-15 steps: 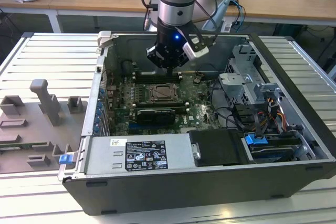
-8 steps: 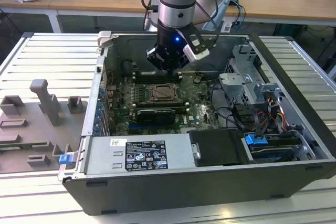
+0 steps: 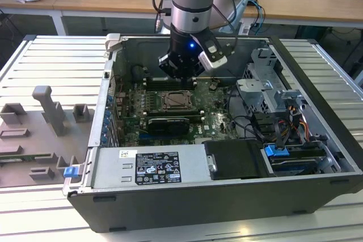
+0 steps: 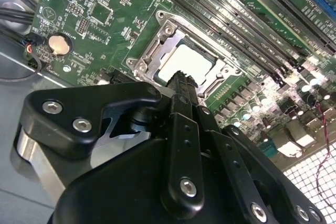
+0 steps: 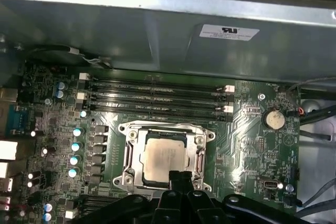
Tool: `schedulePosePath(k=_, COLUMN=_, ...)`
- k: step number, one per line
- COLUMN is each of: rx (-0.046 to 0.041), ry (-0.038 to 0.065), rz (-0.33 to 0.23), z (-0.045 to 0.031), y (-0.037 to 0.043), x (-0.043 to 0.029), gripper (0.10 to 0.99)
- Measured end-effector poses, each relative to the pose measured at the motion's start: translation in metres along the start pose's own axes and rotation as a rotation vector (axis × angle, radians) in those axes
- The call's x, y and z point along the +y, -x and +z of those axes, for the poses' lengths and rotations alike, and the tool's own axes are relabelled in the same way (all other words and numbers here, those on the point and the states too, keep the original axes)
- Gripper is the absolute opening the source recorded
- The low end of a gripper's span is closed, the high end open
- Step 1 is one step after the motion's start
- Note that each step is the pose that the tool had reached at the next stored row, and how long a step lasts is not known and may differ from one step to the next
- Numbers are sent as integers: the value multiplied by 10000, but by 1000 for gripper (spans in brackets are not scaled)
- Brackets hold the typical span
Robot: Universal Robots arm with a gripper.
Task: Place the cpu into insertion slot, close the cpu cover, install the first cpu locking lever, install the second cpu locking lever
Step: 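Install the second cpu locking lever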
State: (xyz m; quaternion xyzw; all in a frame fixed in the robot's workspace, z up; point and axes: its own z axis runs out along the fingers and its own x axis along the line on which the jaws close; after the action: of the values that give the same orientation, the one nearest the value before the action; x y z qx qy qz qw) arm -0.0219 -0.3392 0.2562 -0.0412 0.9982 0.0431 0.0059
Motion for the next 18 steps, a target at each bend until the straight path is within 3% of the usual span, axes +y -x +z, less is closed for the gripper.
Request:
schedulePosePath(k=6, rx=55, ry=16, rz=6, z=9, y=-12, x=-147, gripper=106)
schedulePosePath(k=10, rx=49, ry=90, rz=5, z=22, y=-26, x=-246, gripper=106)
schedulePosePath(k=16, rx=33, ry=287, rz=7, z=66, y=-80, x=-311, gripper=106)
schedulePosePath(k=18, rx=33, ry=297, rz=6, z=74, y=-89, x=-325, gripper=106)
